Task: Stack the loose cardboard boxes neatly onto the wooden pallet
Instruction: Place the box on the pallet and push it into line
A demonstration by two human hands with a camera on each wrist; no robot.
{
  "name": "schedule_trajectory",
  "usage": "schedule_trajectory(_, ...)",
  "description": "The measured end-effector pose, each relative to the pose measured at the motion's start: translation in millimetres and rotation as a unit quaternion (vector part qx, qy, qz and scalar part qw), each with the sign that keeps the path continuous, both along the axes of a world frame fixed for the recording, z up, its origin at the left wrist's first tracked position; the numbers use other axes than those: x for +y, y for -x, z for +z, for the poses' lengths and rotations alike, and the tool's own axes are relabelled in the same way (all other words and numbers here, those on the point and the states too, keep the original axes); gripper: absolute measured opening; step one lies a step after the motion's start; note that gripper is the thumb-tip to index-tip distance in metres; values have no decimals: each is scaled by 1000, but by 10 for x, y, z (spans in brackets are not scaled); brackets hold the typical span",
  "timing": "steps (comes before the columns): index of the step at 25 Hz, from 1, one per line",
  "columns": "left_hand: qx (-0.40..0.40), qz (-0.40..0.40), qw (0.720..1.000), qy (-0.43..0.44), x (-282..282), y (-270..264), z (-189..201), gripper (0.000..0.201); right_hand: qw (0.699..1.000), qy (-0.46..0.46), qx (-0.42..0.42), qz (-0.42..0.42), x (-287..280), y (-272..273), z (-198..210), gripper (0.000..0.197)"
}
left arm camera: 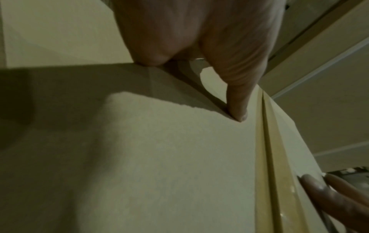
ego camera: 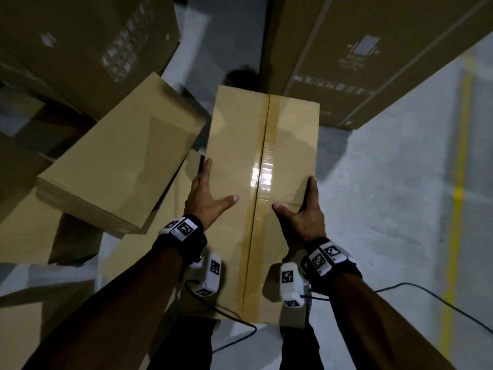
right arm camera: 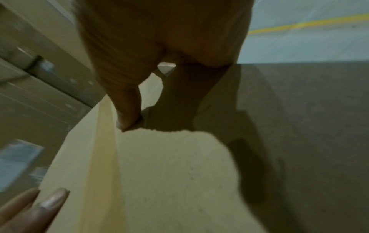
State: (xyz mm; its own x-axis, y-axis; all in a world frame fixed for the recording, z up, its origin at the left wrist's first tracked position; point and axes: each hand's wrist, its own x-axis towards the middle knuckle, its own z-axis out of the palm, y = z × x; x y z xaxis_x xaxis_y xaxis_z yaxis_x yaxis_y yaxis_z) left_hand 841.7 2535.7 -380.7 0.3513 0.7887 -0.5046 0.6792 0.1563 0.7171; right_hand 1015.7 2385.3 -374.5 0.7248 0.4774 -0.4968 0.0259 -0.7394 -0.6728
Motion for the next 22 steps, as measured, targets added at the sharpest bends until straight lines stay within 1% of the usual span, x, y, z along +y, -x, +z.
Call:
schedule_trajectory(2, -9, 0, 1000, -10, -108, 160, 343, 110, 1000, -11, -9, 8, -128, 157, 368, 109)
schedule_trajectory(6, -23, 22, 999, -41, -415, 469, 1216, 109, 997, -66, -26, 17, -357, 396, 1221, 106)
schedule_trajectory(9, -53, 75, 993, -71, -766, 688, 1692, 109, 994, -102, -19, 45, -518, 513, 1642, 104)
schedule_trajectory(10, -60, 92, 991, -80, -854, 727, 1784, 109, 991, -119, -15, 50, -541, 522, 1715, 104)
schedule_trajectory(12, -75, 139, 982, -105, -1211, 839, 2040, 108, 983, -155, -6, 97, -690, 541, 1915, 107)
schedule_trajectory(15, -88, 242, 955, -144, -1869, 975, 2370, 108, 958, -178, -21, 225, -893, 508, 2160, 117)
schedule_trajectory(17, -88, 301, 936, -162, -2354, 1070, 2612, 109, 936, -213, -16, 280, -1088, 534, 2374, 120)
schedule_trajectory(19, -80, 360, 910, -187, -2841, 1209, 2845, 111, 910, -242, -13, 337, -1277, 628, 2635, 121)
schedule_trajectory(22, -64, 459, 856, -229, -3594, 1459, 3152, 115, 874, -240, -12, 422, -1599, 918, 3016, 119)
